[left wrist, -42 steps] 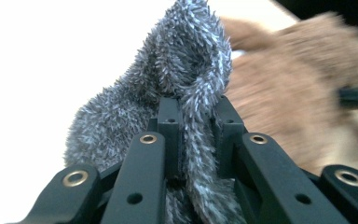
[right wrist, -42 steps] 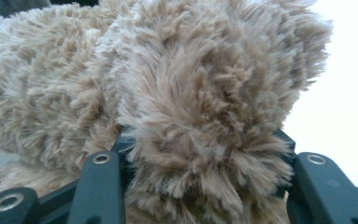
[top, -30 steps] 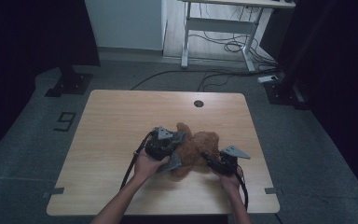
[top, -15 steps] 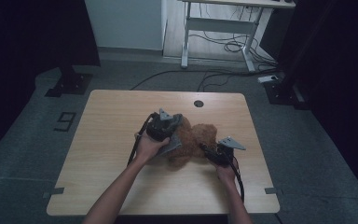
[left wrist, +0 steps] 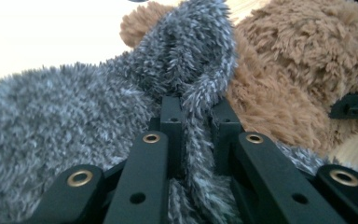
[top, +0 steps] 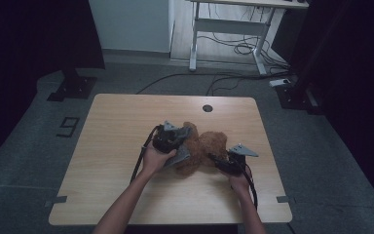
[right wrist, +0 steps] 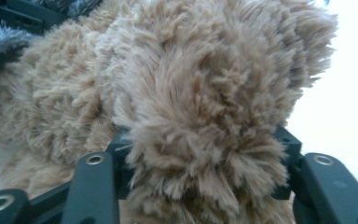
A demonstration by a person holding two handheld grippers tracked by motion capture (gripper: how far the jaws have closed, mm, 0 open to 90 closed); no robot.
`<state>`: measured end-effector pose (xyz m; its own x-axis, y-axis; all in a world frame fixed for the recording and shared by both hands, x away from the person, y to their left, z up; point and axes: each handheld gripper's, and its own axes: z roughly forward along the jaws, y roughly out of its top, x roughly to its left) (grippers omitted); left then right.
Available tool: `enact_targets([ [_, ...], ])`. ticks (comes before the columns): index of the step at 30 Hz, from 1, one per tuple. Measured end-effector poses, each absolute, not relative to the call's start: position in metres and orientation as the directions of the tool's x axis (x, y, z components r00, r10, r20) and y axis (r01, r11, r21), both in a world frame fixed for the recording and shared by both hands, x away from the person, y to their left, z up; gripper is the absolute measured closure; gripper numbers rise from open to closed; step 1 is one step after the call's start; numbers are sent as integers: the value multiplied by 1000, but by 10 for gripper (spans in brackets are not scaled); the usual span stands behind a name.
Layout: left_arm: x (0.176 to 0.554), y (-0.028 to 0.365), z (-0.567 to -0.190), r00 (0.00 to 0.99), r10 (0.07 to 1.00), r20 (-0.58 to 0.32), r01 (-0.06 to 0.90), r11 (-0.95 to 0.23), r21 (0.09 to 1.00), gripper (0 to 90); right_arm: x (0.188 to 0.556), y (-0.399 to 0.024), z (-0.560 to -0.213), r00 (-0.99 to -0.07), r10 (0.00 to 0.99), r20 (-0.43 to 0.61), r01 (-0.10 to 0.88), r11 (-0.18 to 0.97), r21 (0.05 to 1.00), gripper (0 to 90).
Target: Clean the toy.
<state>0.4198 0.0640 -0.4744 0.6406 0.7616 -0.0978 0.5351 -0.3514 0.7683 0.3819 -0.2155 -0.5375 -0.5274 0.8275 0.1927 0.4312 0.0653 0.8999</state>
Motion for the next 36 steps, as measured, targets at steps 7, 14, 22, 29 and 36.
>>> enact_targets([
  [7, 390, 67, -485, 636, 767, -88, 493, -316, 810, 808, 369, -225, -526, -540, 811, 223, 463, 65, 884, 195],
  [14, 361, 73, -492, 660, 739, -137, 475, -269, 838, 808, 373, -232, -501, -547, 800, 245, 443, 28, 896, 131],
  [22, 347, 75, -494, 676, 725, -133, 460, -274, 845, 803, 380, -225, -513, -595, 756, 274, 482, 62, 874, 250],
  [29, 326, 69, -494, 705, 704, -83, 421, -321, 848, 796, 359, -233, -521, -626, 747, 223, 465, 128, 876, 417],
  [36, 326, 76, -455, 715, 693, -92, 420, -321, 849, 775, 343, -232, -531, -619, 767, 169, 399, 122, 909, 488],
])
